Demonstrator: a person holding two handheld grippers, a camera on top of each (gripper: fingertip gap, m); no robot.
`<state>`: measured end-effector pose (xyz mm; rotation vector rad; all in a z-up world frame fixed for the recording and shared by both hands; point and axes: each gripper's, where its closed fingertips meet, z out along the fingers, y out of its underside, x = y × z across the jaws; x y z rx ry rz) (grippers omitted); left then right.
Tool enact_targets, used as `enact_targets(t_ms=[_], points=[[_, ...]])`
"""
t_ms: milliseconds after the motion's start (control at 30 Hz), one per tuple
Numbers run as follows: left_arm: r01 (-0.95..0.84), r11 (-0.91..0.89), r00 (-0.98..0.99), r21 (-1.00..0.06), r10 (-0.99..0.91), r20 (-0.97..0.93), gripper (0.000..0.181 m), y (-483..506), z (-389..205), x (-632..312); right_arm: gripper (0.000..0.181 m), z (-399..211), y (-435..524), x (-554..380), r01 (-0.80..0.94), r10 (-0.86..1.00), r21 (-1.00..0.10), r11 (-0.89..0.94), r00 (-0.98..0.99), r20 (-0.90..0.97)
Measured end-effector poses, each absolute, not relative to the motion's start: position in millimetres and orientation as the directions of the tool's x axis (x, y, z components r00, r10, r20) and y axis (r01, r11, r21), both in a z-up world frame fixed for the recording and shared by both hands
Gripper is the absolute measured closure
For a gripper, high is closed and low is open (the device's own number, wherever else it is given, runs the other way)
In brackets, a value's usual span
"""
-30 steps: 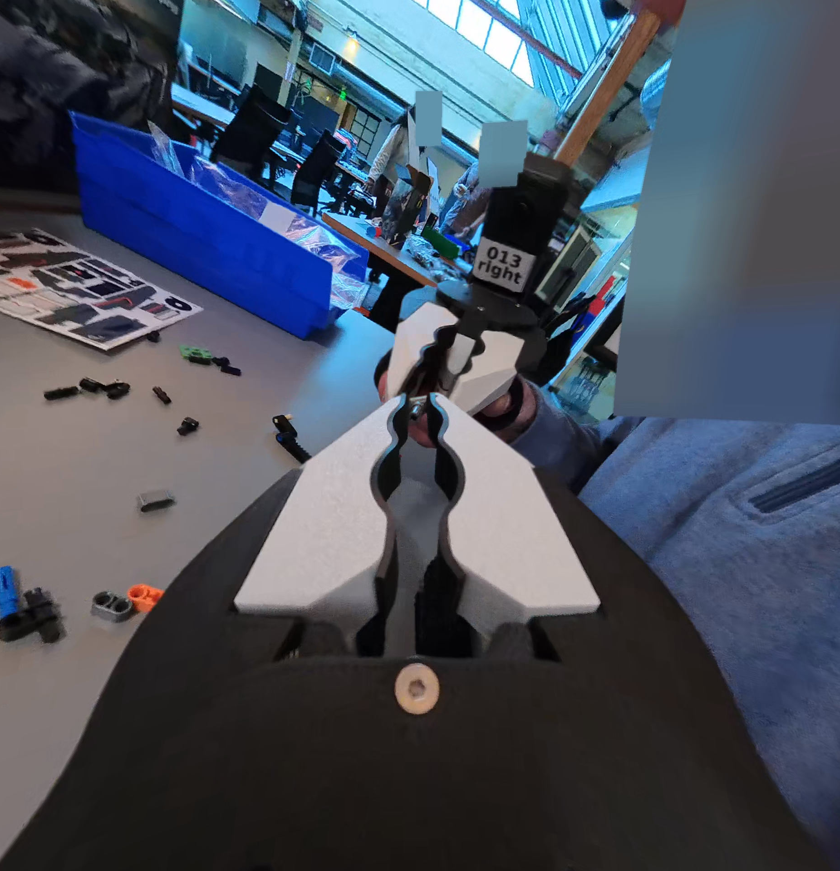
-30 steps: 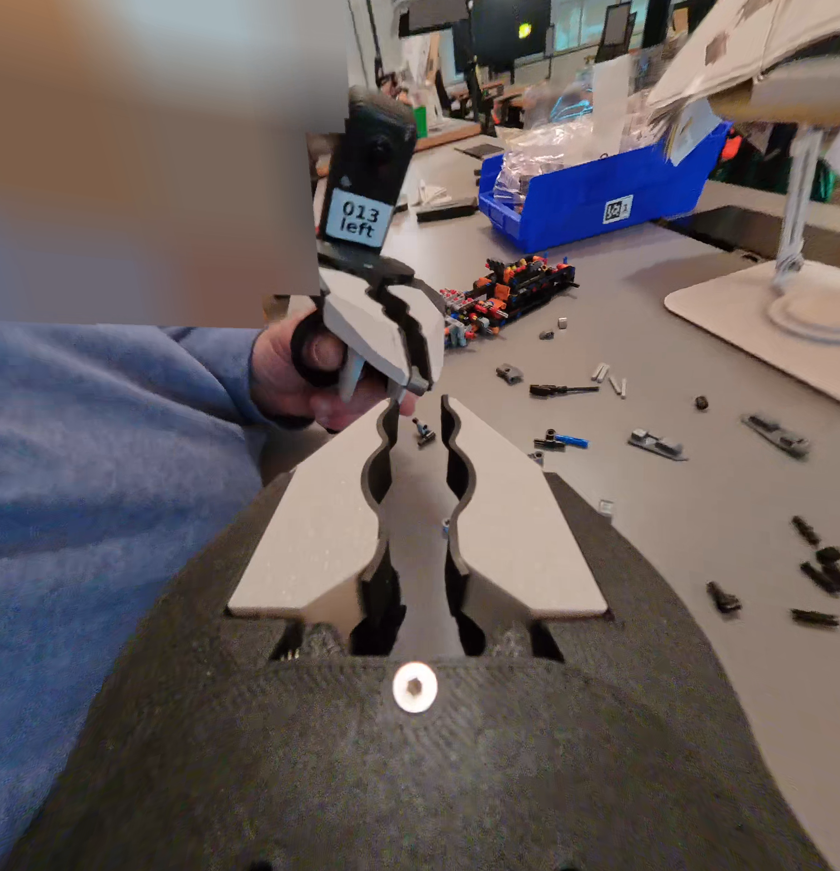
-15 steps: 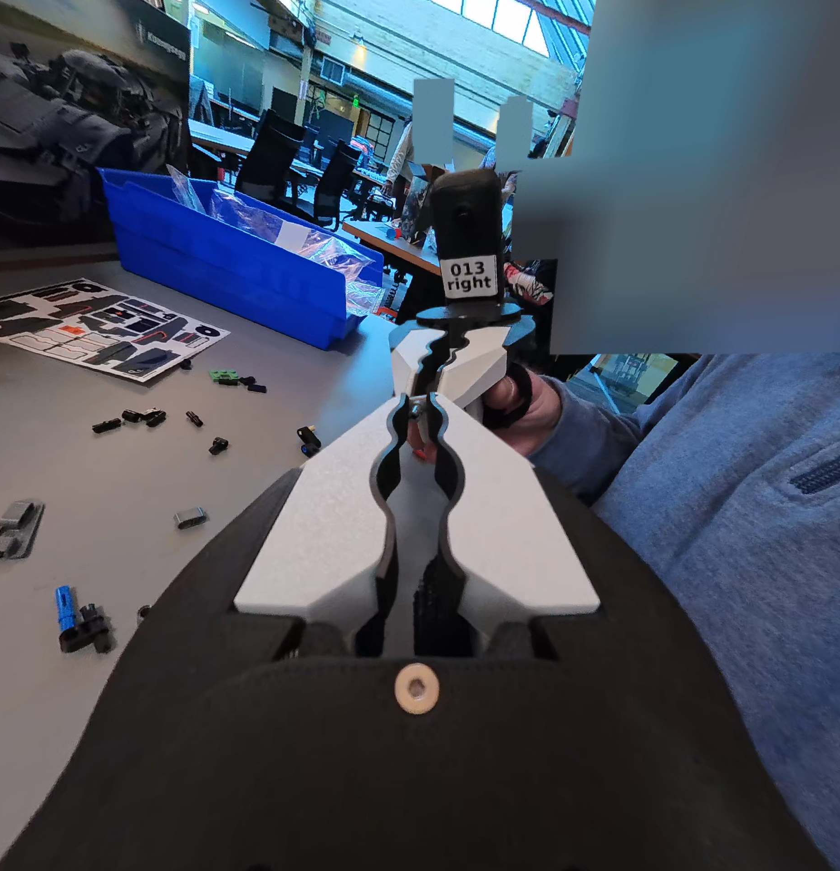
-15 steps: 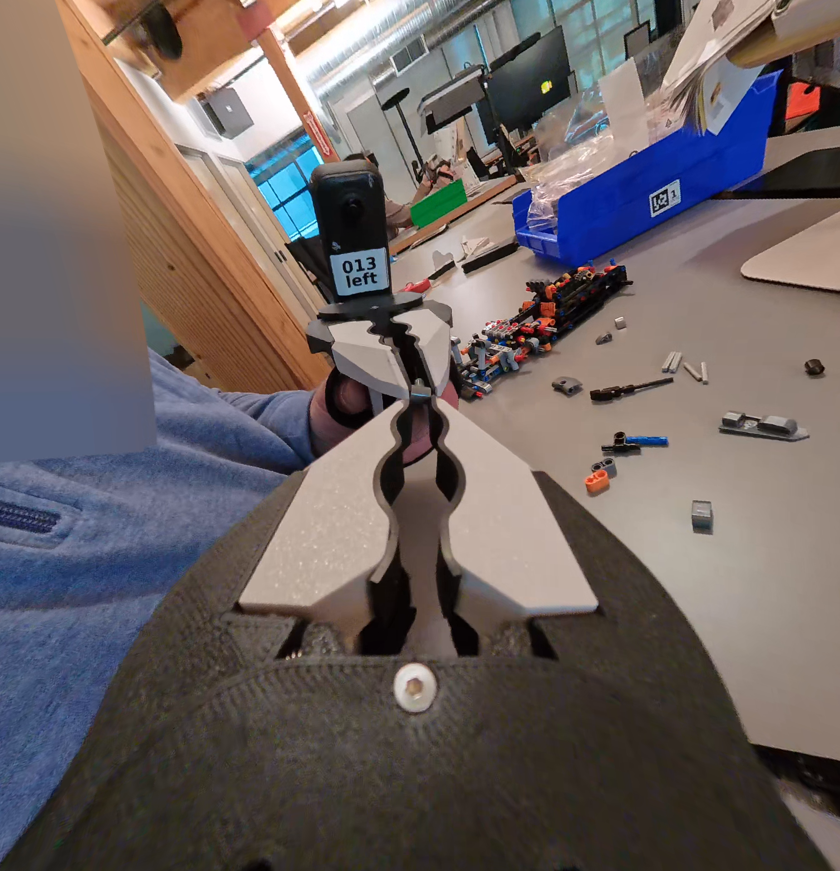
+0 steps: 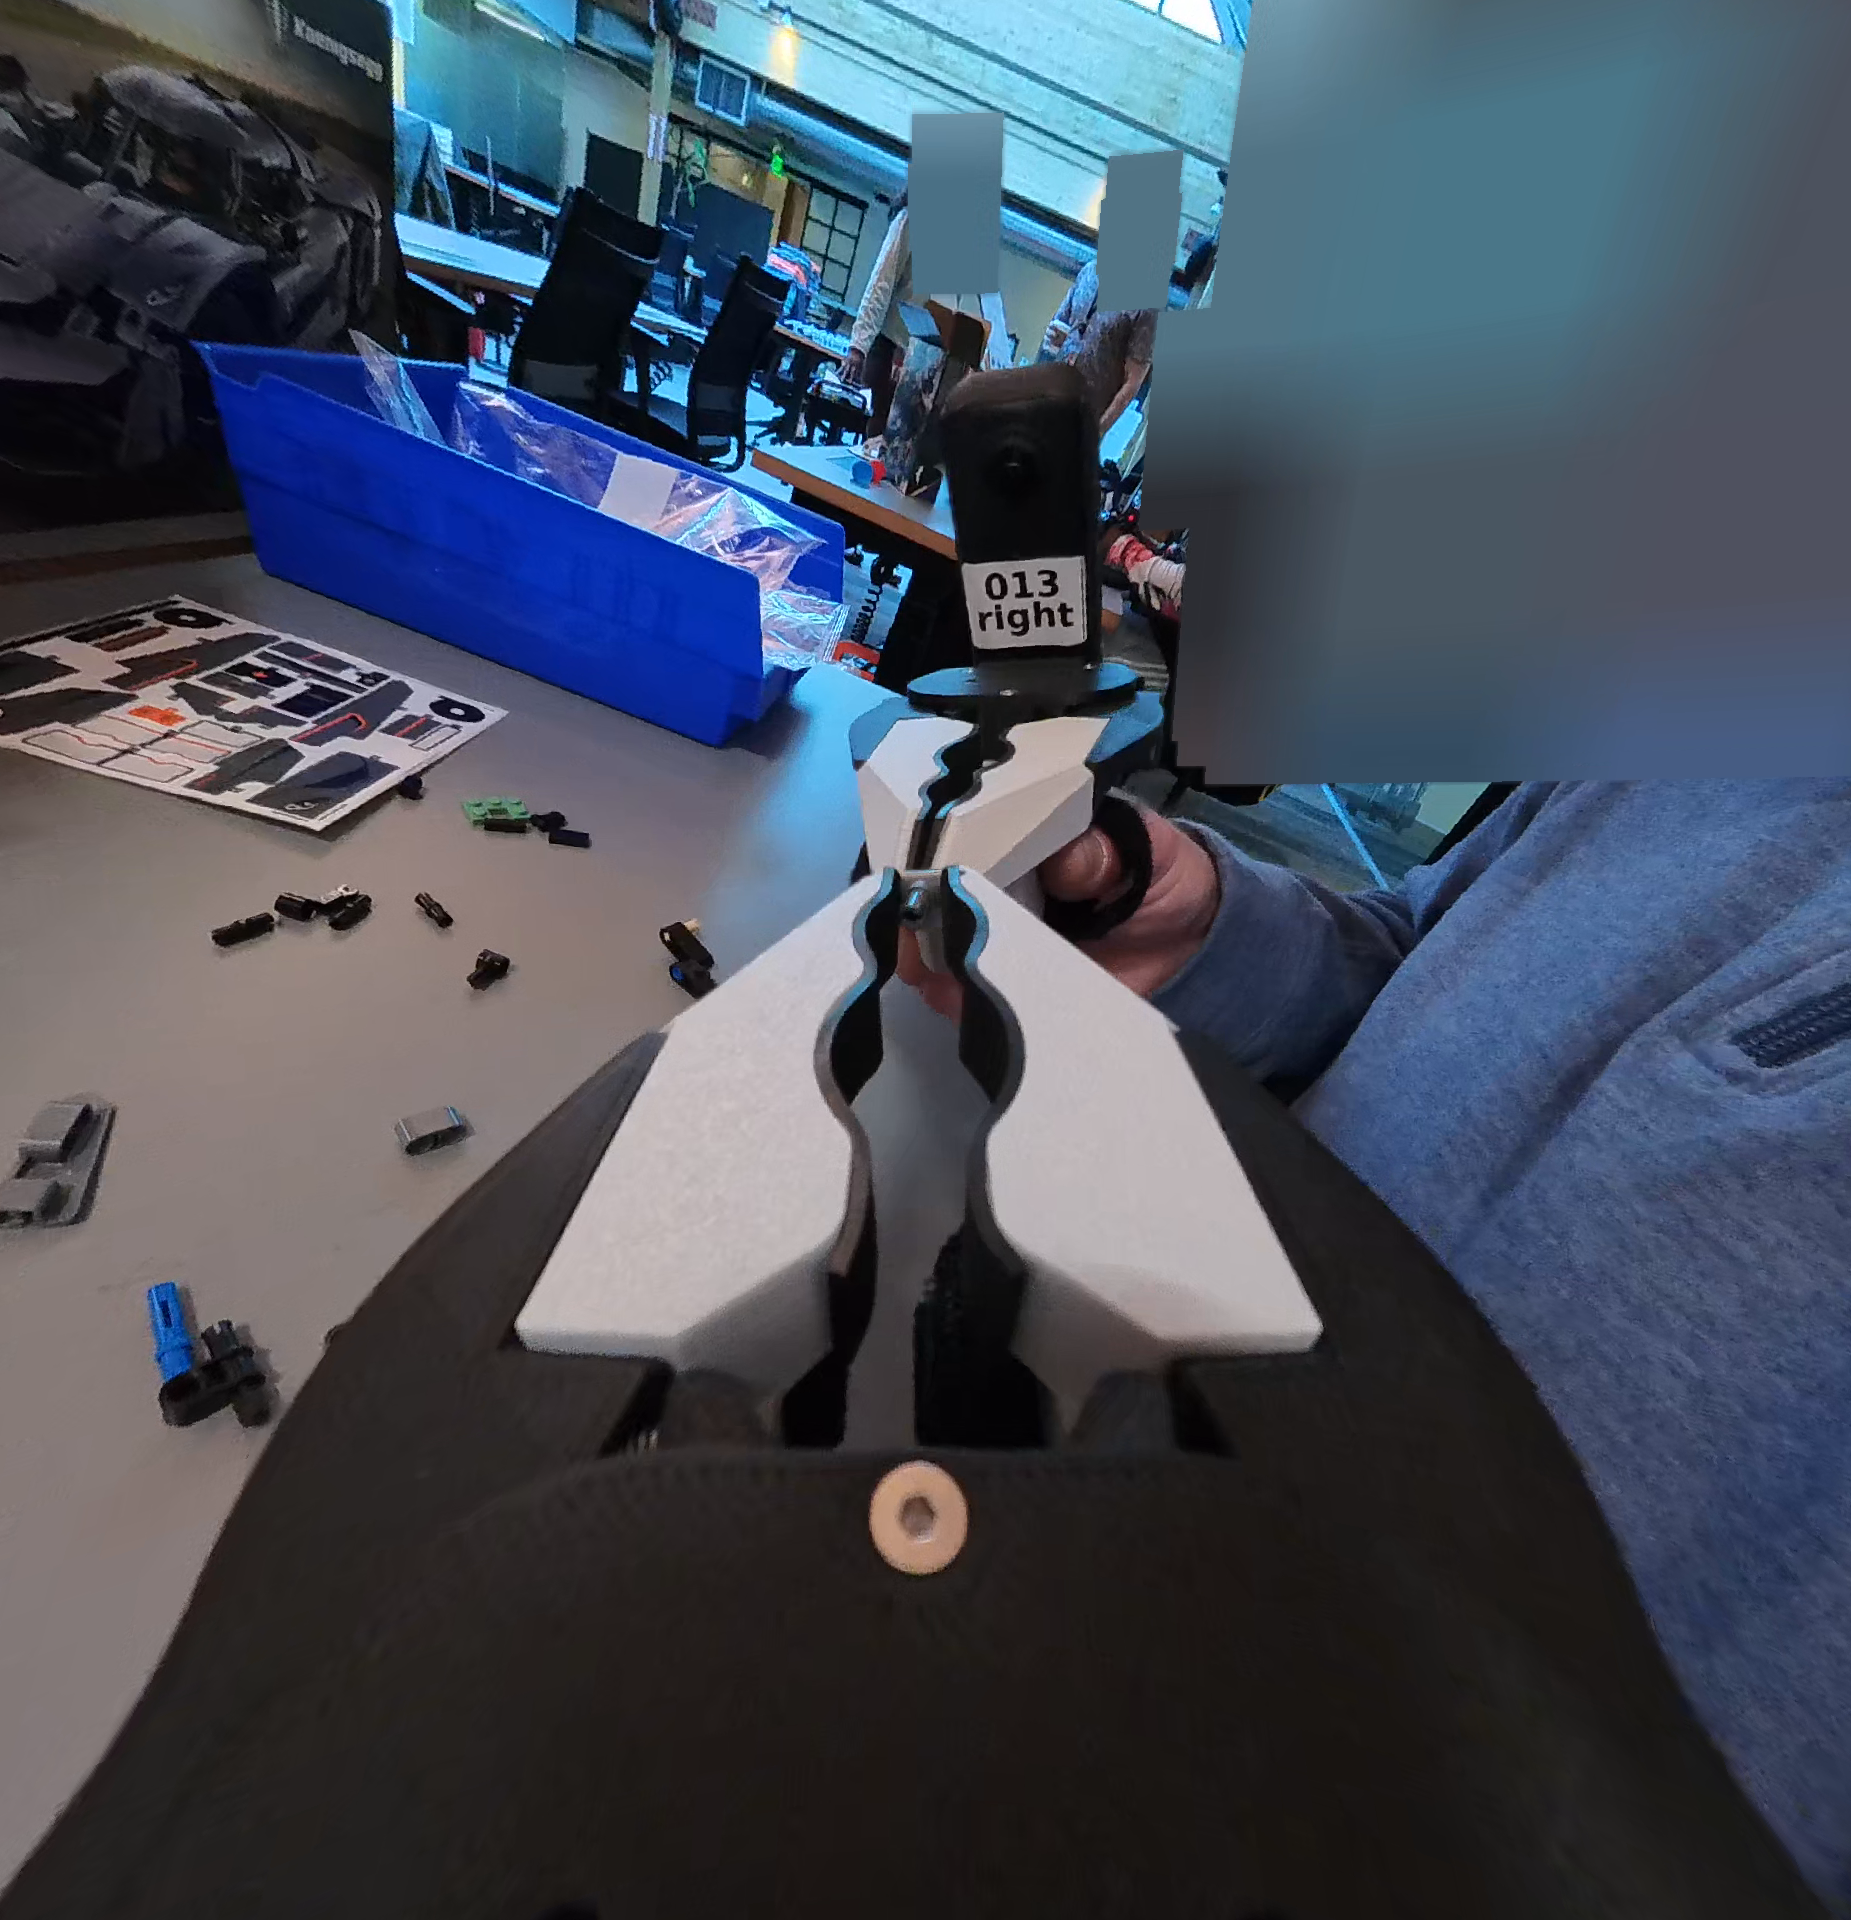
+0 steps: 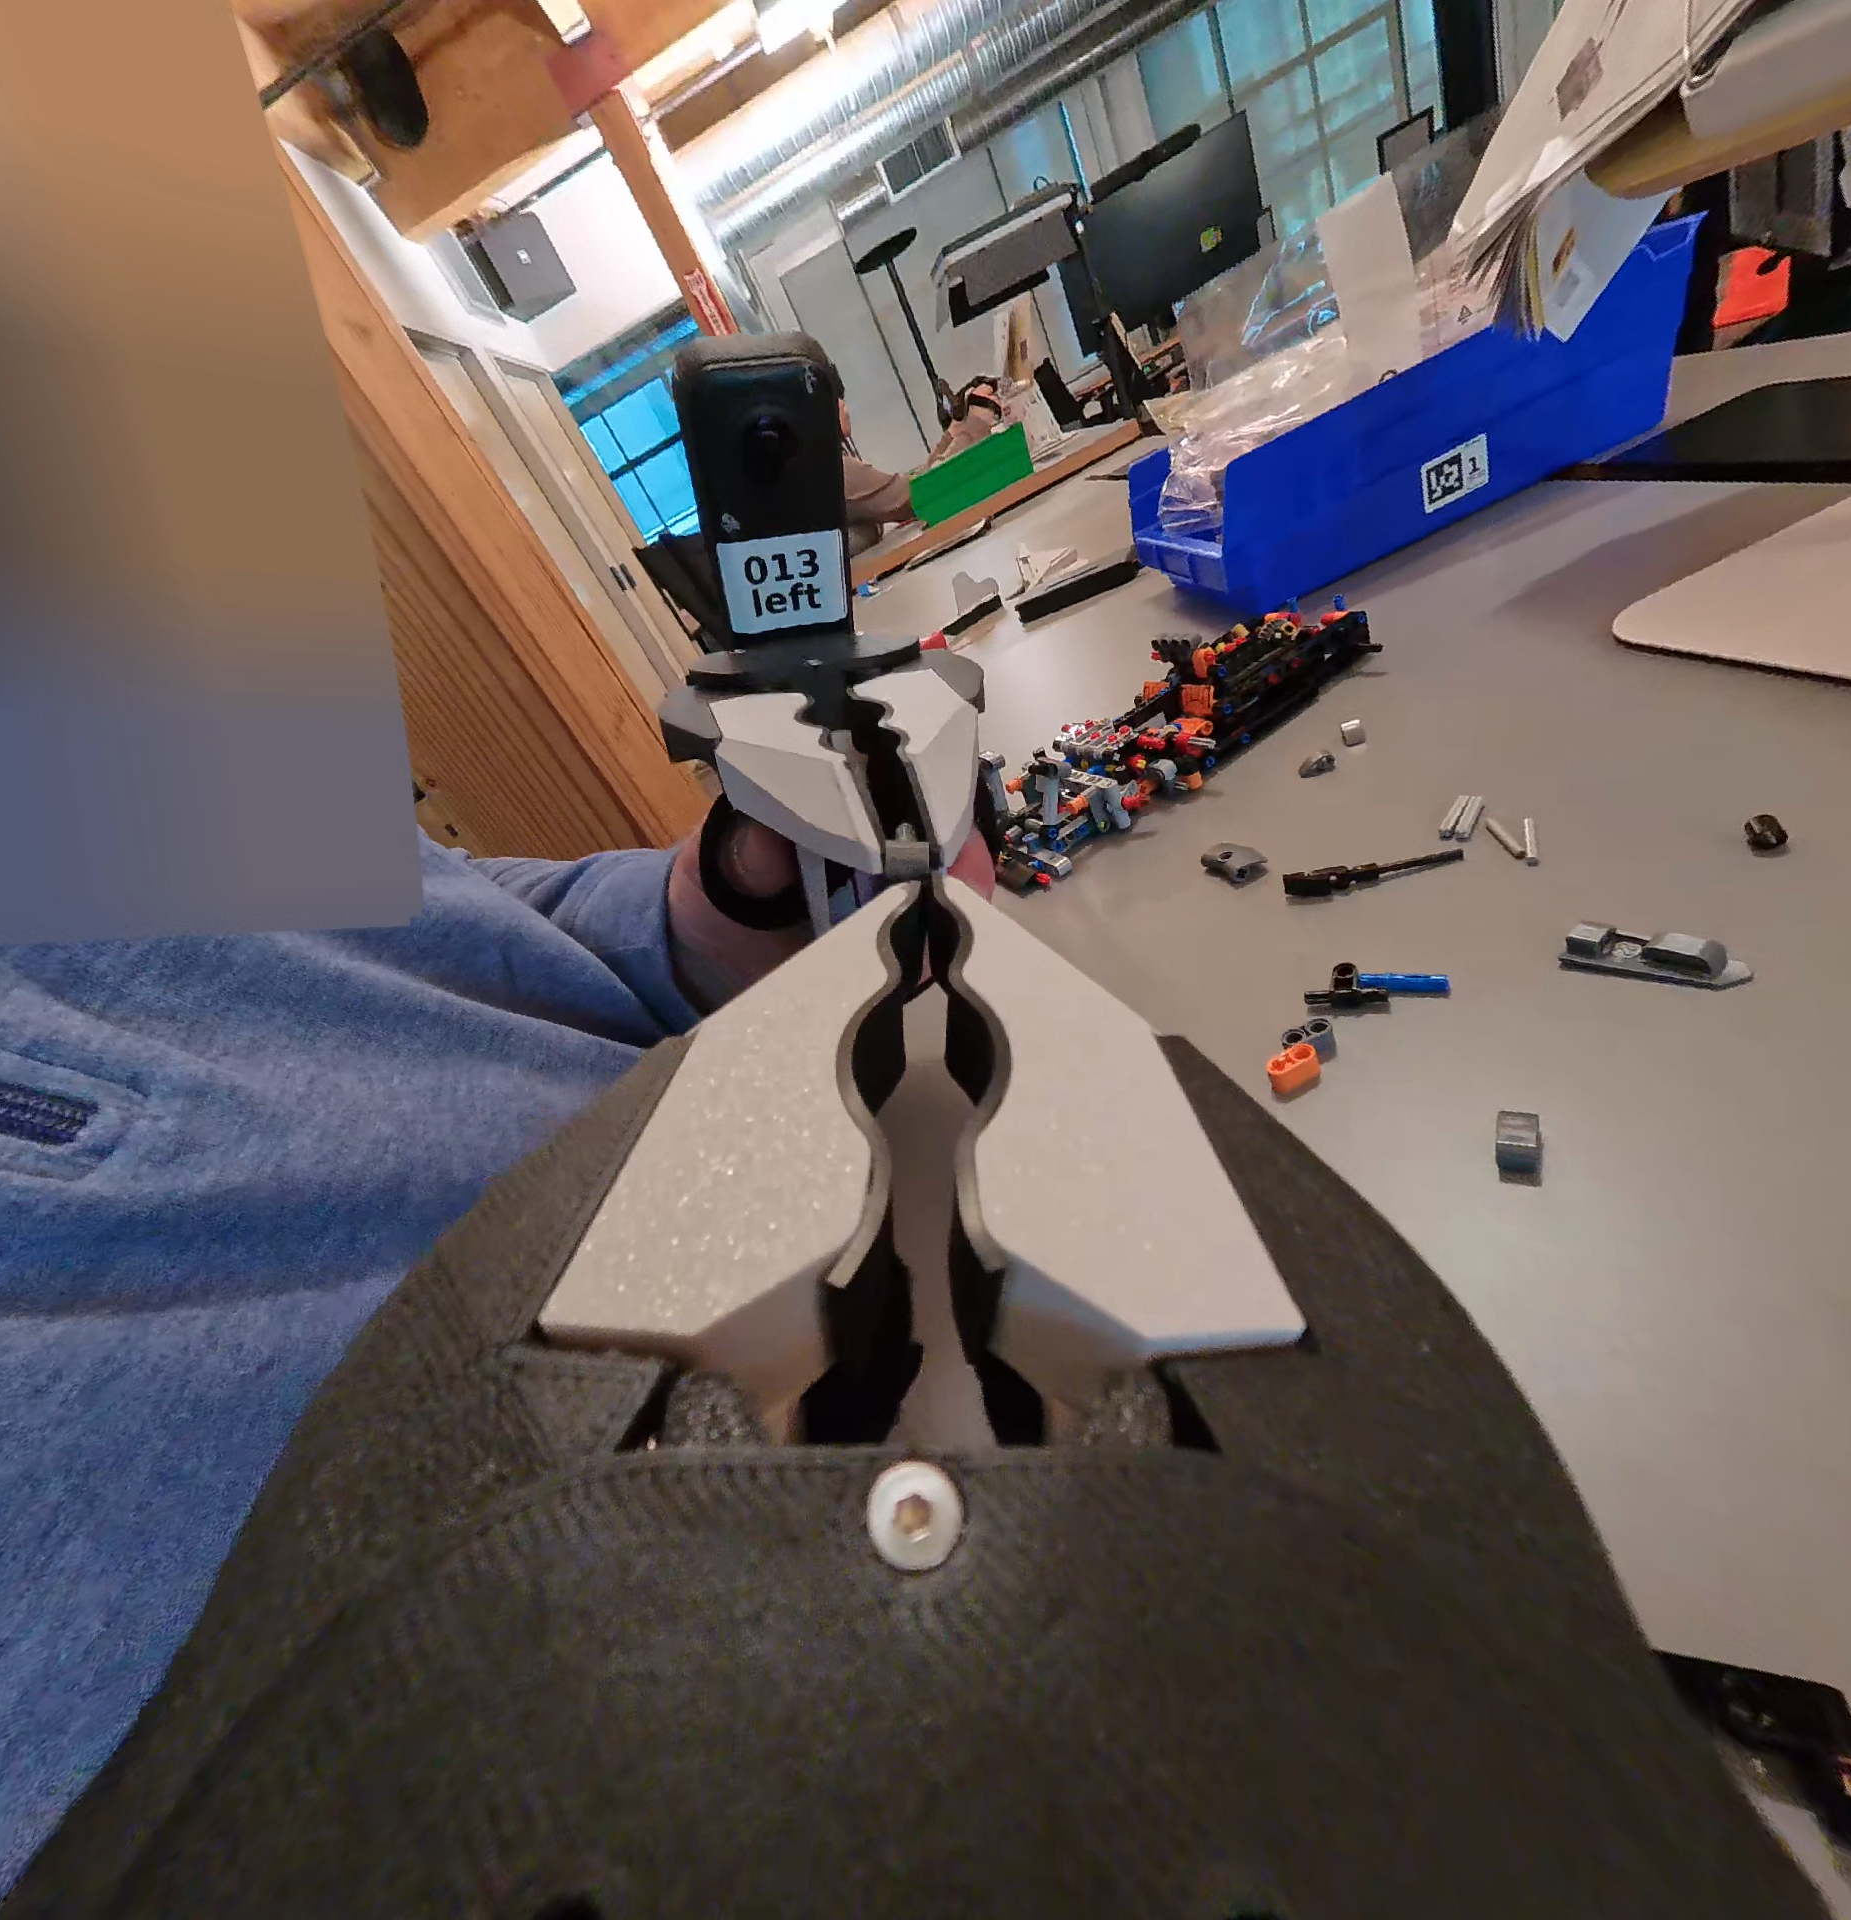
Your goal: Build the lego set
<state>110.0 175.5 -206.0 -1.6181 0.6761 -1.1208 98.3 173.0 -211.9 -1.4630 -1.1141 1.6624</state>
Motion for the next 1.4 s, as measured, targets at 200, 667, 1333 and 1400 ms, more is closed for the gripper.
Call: enact_targets(t_ms=[200, 667, 1333, 1400], points=[[0.054, -0.289, 0.444, -0.956, -0.850, 0.282, 0.176, 175, -208, 108, 0.172, -214, 173, 100, 0.064, 0.852, -0.870, -0.489, -0.178, -0.492], [-0.554, 0.201, 0.462, -0.808, -0.733, -0.499, 0.176, 168, -213, 106, 0.169, -208, 163, 94, 0.131, 0.547, -0.616, -0.776, -0.345, -0.763], [-0.508, 0.264, 0.443, -0.820, -0.737, -0.511, 0.169, 181, -184, 78, 0.178, -192, 182, 78, 0.039, 0.552, -0.605, -0.795, -0.365, -0.750], [-0.499, 0.241, 0.472, -0.833, -0.731, -0.493, 0.166, 184, -179, 68, 0.178, -196, 183, 76, 0.049, 0.569, -0.622, -0.782, -0.352, -0.743]])
